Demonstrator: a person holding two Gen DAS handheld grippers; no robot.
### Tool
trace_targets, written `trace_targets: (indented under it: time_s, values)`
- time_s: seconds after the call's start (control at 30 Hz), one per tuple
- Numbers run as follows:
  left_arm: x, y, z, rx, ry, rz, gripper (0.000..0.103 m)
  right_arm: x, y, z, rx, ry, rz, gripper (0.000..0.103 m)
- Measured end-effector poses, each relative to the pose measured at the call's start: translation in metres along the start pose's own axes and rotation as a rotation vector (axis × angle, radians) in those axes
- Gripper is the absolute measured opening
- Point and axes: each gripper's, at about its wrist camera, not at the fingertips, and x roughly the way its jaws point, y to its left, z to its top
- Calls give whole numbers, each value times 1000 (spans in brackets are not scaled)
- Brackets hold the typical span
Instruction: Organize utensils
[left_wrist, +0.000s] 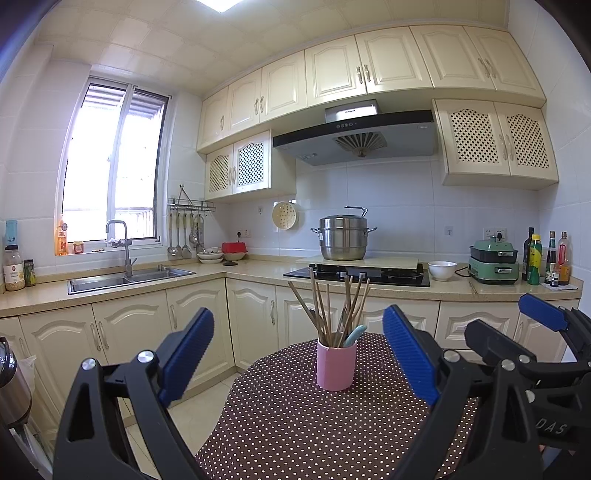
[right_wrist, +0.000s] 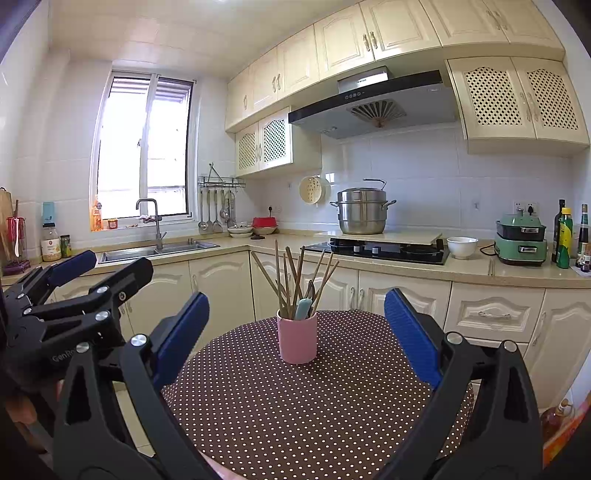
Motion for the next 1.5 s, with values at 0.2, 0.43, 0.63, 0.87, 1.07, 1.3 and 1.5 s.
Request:
trace_targets:
  time_s: [0.2, 0.43, 0.63, 0.87, 1.07, 1.3, 1.5]
  values:
    - [0, 0, -1, 0, 0, -1, 91, 0, 0, 0, 1, -1, 0, 94]
    - [0, 0, -1, 0, 1, 0, 91, 0, 0, -2, 1, 1, -1, 94]
    - [0, 0, -3, -2, 1, -1, 91, 0, 0, -2, 2, 1, -2, 94]
    - [1, -1, -5, -3, 6, 0, 91, -1, -1, -3, 2, 3, -2, 94]
    - [1, -2, -6, -5, 7, 0, 91, -2, 0, -5, 1, 4, -4, 94]
    - [1, -2, -6, -4, 9, 0, 91, -2, -1, -6, 3, 9, -3, 94]
    - [3, -1, -9, -3, 14, 1, 91, 0, -2, -6, 2, 17, -4, 94]
